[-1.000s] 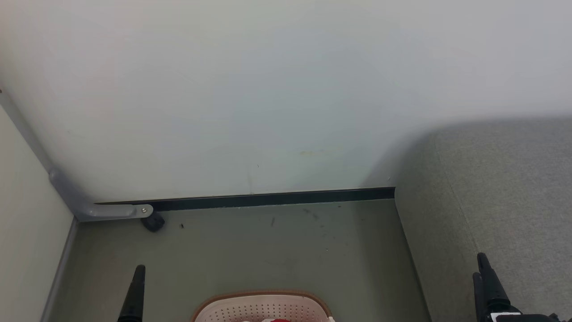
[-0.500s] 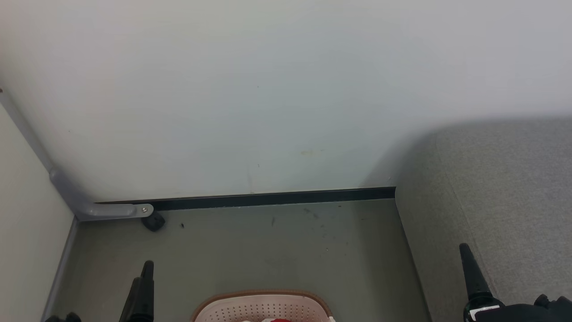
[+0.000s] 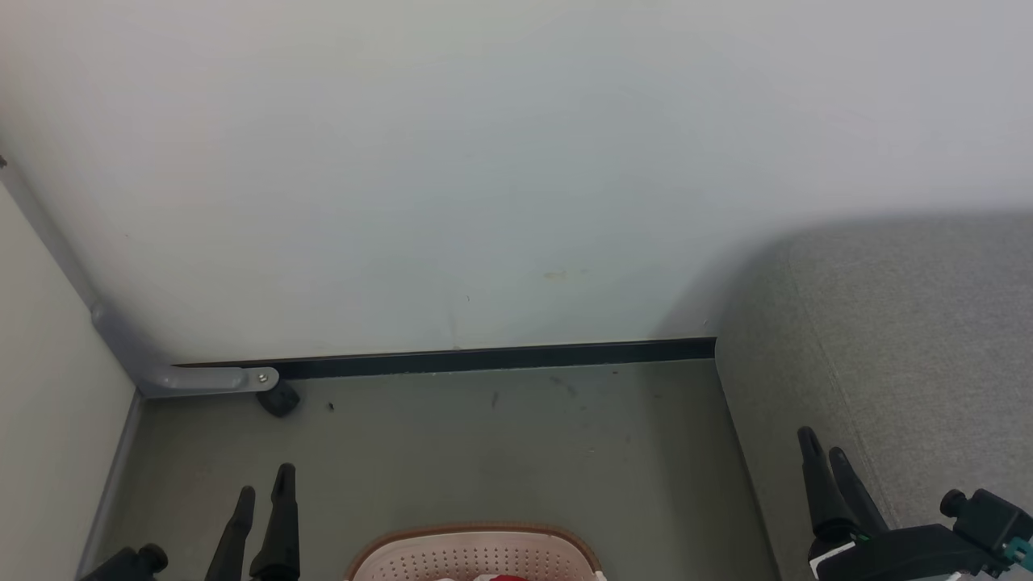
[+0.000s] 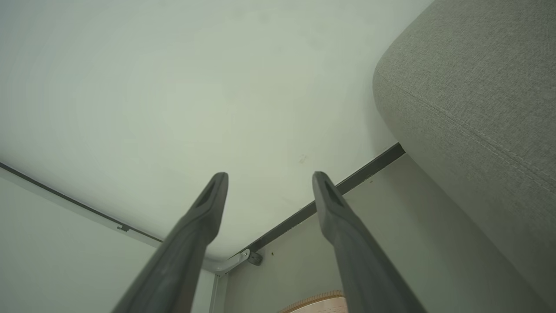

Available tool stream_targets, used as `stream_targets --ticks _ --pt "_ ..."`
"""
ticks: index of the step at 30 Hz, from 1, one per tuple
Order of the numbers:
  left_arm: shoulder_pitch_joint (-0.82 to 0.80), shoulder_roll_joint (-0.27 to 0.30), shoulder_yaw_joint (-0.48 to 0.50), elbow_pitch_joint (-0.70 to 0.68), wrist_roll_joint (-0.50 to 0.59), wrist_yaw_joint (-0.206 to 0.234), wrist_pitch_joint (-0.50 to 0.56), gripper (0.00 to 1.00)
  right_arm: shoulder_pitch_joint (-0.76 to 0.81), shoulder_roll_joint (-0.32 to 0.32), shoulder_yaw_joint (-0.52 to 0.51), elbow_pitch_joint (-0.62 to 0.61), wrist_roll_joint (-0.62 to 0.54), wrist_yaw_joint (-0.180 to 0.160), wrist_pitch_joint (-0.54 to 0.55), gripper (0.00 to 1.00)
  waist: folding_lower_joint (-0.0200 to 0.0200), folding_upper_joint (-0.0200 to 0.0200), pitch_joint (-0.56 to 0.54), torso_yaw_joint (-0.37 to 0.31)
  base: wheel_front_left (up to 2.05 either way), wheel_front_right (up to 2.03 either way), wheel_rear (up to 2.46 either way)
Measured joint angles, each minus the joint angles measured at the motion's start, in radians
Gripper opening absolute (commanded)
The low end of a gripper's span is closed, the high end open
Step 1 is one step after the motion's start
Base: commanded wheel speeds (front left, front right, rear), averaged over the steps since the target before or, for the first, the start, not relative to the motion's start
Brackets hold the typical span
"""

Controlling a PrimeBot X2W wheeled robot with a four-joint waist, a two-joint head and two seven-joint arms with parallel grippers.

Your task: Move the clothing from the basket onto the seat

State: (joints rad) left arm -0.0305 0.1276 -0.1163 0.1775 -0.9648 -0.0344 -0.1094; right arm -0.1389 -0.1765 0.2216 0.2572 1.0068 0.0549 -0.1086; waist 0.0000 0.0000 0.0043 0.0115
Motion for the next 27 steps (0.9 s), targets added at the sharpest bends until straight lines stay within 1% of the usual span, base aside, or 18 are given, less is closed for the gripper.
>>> stream_targets --ticks 6,13,15,16,19,21,27 --pt "0.000 0.023 -0.028 -0.006 0.122 0.030 -0.022 1.00 -0.014 -0.023 0.052 -0.001 -0.105 -0.025 -0.023 1.00 0.0000 0.0000 -0.002 0.001 0.00 0.00 0.00" --pt "0.001 0.037 -0.054 -0.009 0.244 0.053 -0.048 1.00 -0.023 -0.045 0.101 -0.001 -0.213 -0.056 -0.051 1.00 0.0000 0.0000 -0.003 0.001 0.00 0.00 0.00" --pt "0.001 0.037 -0.057 -0.010 0.256 0.053 -0.053 1.00 -0.025 -0.048 0.108 0.000 -0.228 -0.058 -0.053 1.00 0.0000 0.0000 -0.003 0.001 0.00 0.00 0.00" --pt "0.001 0.038 -0.064 -0.014 0.292 0.062 -0.061 1.00 -0.033 -0.054 0.121 0.002 -0.260 -0.065 -0.061 1.00 0.0000 0.0000 -0.004 0.001 0.00 0.00 0.00" --pt "0.001 0.040 -0.069 -0.017 0.315 0.063 -0.068 1.00 -0.038 -0.060 0.133 0.002 -0.281 -0.065 -0.070 1.00 0.0000 0.0000 -0.005 0.001 0.00 0.00 0.00" --pt "0.001 0.042 -0.075 -0.020 0.347 0.070 -0.077 1.00 -0.038 -0.064 0.145 0.004 -0.308 -0.074 -0.077 1.00 0.0000 0.0000 -0.005 0.002 0.00 0.00 0.00" --pt "0.001 0.049 -0.084 -0.027 0.420 0.079 -0.096 1.00 -0.042 -0.074 0.174 0.003 -0.372 -0.083 -0.097 1.00 0.0000 0.0000 -0.007 0.002 0.00 0.00 0.00"
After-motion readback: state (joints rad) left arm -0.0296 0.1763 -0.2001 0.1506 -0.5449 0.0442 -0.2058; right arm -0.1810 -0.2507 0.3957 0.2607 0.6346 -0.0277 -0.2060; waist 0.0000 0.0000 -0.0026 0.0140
